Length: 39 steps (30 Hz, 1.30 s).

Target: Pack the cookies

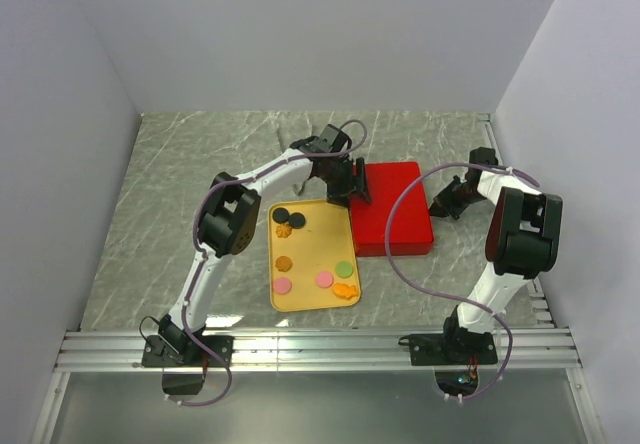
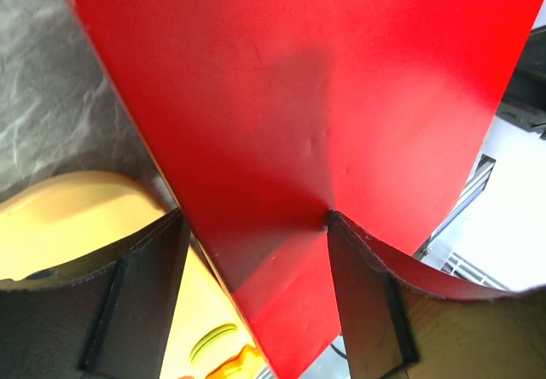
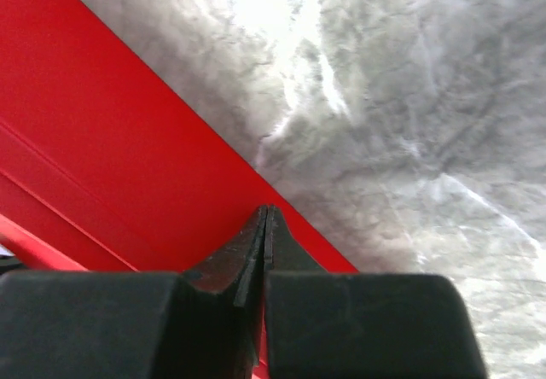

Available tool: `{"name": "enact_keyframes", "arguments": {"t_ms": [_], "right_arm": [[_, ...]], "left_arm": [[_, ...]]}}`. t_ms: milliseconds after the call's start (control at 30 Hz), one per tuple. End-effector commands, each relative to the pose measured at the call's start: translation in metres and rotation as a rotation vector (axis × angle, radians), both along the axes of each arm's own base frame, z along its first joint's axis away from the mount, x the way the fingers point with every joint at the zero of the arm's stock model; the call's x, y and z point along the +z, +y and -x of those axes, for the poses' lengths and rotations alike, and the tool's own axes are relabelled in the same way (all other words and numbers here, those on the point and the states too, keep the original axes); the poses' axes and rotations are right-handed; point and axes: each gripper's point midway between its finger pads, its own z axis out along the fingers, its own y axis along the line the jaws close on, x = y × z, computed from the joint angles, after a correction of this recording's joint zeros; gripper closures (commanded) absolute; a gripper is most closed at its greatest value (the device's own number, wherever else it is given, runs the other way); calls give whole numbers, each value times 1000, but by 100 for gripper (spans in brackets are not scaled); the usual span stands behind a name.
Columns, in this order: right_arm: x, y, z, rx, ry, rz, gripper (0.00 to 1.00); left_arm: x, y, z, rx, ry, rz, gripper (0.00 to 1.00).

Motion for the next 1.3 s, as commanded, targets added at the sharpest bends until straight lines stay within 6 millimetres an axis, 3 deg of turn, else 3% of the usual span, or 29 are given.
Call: {"name": "enact_keyframes", "arguments": {"t_ms": [0, 133, 167, 267, 300, 367, 633, 1100, 1267], "right_arm": [[25, 31, -5, 24, -66, -121, 100], [24, 38, -5, 22, -92, -173, 100], [24, 39, -5, 20, -95, -180, 98], [25, 38, -2, 28, -98, -165, 80], [26, 34, -2, 25, -99, -150, 74], [31, 32, -2, 29, -106, -138, 72], [38, 24, -3, 27, -108, -99, 70], [39, 15, -1, 33, -107, -51, 68], [37, 14, 1, 37, -98, -44, 69]], "left_arm": [[21, -14, 23, -62, -21, 41, 30], [26, -23, 33, -99, 0, 95, 23], [21, -23, 38, -98, 25, 101, 14], [23, -22, 41, -98, 23, 118, 1], [25, -22, 40, -95, 12, 121, 1], [34, -22, 36, -88, -11, 126, 1], [62, -19, 25, -66, -67, 131, 1], [85, 31, -8, 53, -187, -2, 1], [80, 46, -28, 93, -189, -37, 1]]}}
